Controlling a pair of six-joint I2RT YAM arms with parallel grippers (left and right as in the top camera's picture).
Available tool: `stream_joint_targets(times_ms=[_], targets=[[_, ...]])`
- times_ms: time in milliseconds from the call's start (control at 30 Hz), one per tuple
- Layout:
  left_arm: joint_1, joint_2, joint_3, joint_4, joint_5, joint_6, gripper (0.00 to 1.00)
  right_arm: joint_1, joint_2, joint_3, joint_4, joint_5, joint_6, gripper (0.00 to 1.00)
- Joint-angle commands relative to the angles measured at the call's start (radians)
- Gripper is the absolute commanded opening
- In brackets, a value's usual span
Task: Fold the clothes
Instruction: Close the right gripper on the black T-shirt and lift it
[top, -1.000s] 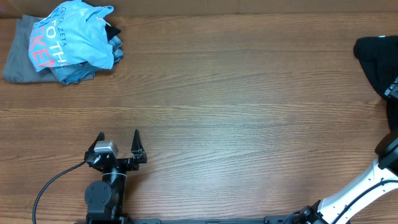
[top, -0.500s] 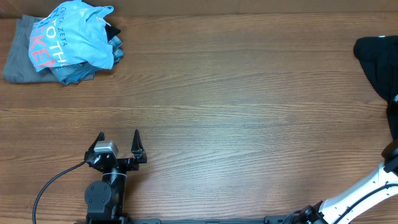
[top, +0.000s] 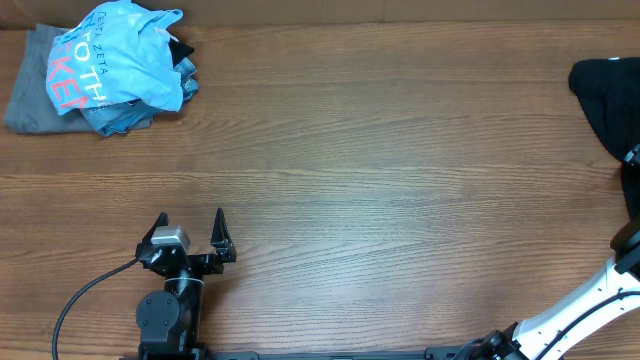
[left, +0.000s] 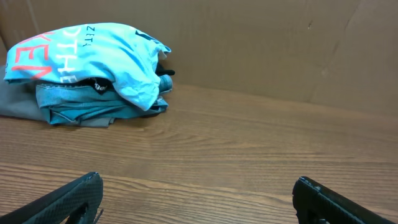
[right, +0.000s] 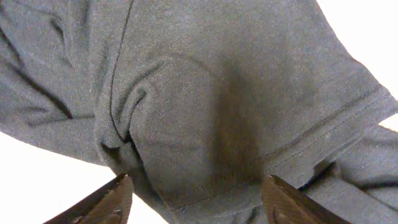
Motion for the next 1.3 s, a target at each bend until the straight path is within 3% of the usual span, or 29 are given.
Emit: stream_joint_targets(times_ms=[0,767,1267], targets=[[0.008,-0.008,-0.003,0.003,0.002,0.019,1.0,0.0,0.011,0.008,0.006,0.014,0.0,0.7],[0.008,-0.008,-0.003,0.003,0.002,0.019,1.0,0.0,0.014,-0.052,0.062,0.055,0.0,0.64],[0.008,-0.008,-0.003,0.003,0.002,0.019,1.0,0.0,0.012,-0.041,0.057,0.055,0.011,0.07]])
